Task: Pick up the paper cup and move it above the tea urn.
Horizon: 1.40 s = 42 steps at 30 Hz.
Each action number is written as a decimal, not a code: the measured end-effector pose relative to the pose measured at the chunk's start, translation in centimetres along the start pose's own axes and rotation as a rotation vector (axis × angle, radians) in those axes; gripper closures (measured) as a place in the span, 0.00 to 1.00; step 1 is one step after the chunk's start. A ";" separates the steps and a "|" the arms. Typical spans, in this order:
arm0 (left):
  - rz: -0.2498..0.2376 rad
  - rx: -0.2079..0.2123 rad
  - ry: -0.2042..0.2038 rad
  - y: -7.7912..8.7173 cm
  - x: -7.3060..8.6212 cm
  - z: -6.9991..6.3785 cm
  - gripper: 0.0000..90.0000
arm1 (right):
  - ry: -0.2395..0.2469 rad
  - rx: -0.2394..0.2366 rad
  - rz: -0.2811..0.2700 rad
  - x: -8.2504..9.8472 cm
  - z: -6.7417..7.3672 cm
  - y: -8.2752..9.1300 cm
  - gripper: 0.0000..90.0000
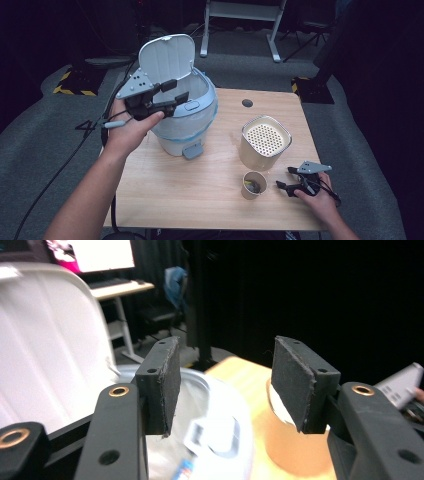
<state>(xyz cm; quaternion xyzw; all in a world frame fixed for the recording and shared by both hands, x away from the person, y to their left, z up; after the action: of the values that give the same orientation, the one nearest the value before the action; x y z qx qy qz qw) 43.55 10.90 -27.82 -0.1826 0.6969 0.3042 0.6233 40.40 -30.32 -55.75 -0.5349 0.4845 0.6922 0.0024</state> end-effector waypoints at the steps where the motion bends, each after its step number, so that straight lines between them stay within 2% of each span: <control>1: 0.000 0.000 0.000 0.0 0.0 0.0 0.51 | 0.000 0.000 0.000 0.0 0.0 0.0 0.25; 4: 0.025 0.025 0.007 0.2 1.9 -0.9 0.51 | 0.006 -0.014 0.015 -0.1 0.2 0.3 0.28; 5: 0.025 0.025 0.007 0.2 1.9 -0.9 0.51 | 0.006 -0.014 0.015 -0.1 0.2 0.3 0.28; 9: 0.048 0.060 0.016 0.5 4.0 -2.0 0.51 | 0.011 -0.030 -0.003 -0.6 0.6 1.2 0.28; 15: 0.080 0.073 0.009 0.7 5.9 -2.7 0.51 | 0.016 -0.057 -0.012 -0.6 1.4 1.9 0.28; 16: 0.093 0.084 0.009 0.6 6.7 -3.0 0.51 | 0.023 -0.064 -0.014 -0.6 1.7 2.2 0.28; 17: 0.093 0.084 0.009 0.6 6.7 -3.0 0.51 | 0.023 -0.064 -0.014 -0.6 1.7 2.2 0.28; 18: 0.103 0.094 0.021 0.5 7.7 -3.1 0.51 | 0.026 -0.073 -0.016 -0.7 2.0 2.4 0.28; 19: 0.103 0.094 0.021 0.5 7.7 -3.1 0.51 | 0.026 -0.073 -0.016 -0.7 2.0 2.4 0.28; 21: 0.124 0.099 0.025 0.4 9.0 -3.3 0.51 | 0.025 -0.082 -0.025 -0.7 2.3 2.5 0.28; 22: 0.137 0.101 0.035 0.3 10.4 -3.3 0.51 | 0.031 -0.092 -0.029 -0.8 2.7 2.6 0.28; 23: 0.137 0.101 0.035 0.3 10.4 -3.3 0.51 | 0.031 -0.092 -0.029 -0.8 2.7 2.6 0.28; 24: 0.155 0.106 0.057 0.2 11.8 -3.3 0.51 | 0.040 -0.097 -0.034 -1.0 3.1 2.8 0.28; 25: 0.155 0.106 0.057 0.2 11.8 -3.3 0.51 | 0.040 -0.097 -0.034 -1.0 3.1 2.8 0.28; 26: 0.171 0.100 0.071 0.2 13.2 -3.3 0.51 | 0.046 -0.106 -0.047 -1.3 3.6 3.0 0.27; 27: 0.171 0.100 0.071 0.2 13.2 -3.3 0.51 | 0.046 -0.106 -0.047 -1.3 3.6 3.0 0.27; 30: 0.199 0.086 0.078 0.2 15.1 -3.1 0.51 | 0.059 -0.141 -0.074 -1.7 5.0 3.2 0.25; 31: 0.226 0.077 0.075 0.3 16.3 -3.1 0.51 | 0.064 -0.154 -0.078 -1.8 5.3 3.2 0.24; 32: 0.226 0.077 0.075 0.3 16.3 -3.1 0.51 | 0.064 -0.154 -0.078 -1.8 5.3 3.2 0.24; 34: 0.258 0.069 0.080 0.2 18.0 -3.0 0.51 | 0.083 -0.170 -0.089 -2.0 6.3 3.1 0.22; 36: 0.278 0.062 0.078 0.1 19.0 -3.0 0.51 | 0.089 -0.183 -0.099 -2.3 6.8 3.2 0.21; 37: 0.278 0.062 0.078 0.1 19.0 -3.0 0.51 | 0.089 -0.183 -0.099 -2.3 6.8 3.2 0.21; 38: 0.297 0.055 0.078 0.0 20.0 -3.0 0.51 | 0.097 -0.185 -0.105 -2.6 7.3 3.2 0.20; 41: 0.315 0.051 0.085 -0.2 20.9 -3.0 0.51 | 0.092 -0.205 -0.129 -2.8 7.8 3.2 0.20; 42: 0.326 0.050 0.097 -0.5 21.8 -2.9 0.51 | 0.088 -0.215 -0.137 -2.8 8.1 3.0 0.19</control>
<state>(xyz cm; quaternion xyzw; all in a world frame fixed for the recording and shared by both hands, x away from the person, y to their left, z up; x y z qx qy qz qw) 38.20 11.37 -49.17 -0.0661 0.7539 0.3749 0.5355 34.04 -24.97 -51.97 -0.5936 0.3694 0.7143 -0.0291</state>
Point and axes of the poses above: each handheld gripper's, and its own axes: y roughly backward along the jaws, x roughly out of its underside, z roughly to its left, the point moved 8 cm from there along -y, roughly forward along the jaws, and after that the axes turned 3 degrees about y, right-handed, at the moved point
